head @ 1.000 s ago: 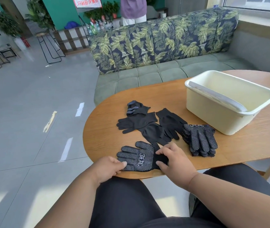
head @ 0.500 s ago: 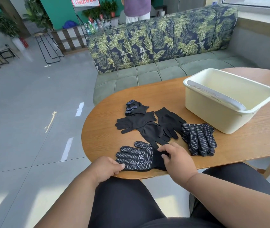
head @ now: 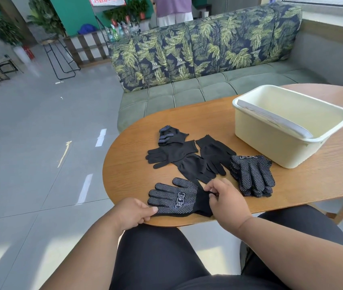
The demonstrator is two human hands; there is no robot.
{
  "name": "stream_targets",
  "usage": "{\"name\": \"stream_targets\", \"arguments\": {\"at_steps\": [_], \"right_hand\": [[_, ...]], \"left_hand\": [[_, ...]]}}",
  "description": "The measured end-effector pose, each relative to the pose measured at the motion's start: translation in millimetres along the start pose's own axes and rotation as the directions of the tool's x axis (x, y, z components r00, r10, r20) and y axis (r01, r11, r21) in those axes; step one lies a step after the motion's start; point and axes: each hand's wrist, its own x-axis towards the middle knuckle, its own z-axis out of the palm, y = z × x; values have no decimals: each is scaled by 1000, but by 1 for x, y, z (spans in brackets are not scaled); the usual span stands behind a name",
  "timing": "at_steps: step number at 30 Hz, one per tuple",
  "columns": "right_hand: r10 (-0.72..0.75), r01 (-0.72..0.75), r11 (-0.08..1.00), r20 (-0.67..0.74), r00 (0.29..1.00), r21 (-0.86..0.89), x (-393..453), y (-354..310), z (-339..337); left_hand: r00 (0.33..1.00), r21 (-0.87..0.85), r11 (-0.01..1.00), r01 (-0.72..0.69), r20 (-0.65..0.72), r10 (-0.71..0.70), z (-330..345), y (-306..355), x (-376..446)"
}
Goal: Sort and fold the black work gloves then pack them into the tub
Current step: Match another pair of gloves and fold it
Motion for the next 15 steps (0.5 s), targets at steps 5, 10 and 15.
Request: {"name": "stream_targets", "arguments": {"at_steps": [5, 10, 15], "right_hand": [[-38, 39, 999, 63, 997, -14, -3, 5, 3], [-96, 105, 992, 128, 987, -67, -9, 5, 2], [-149, 196, 961, 232, 961, -197, -9, 4, -4]], "left_hand": [[1000, 0, 1000, 14, -14, -14, 0, 0, 0], [997, -104, 994, 33, -64, -39, 2, 3, -1], [950, -39, 999, -19, -312, 6, 8, -1, 2]]}}
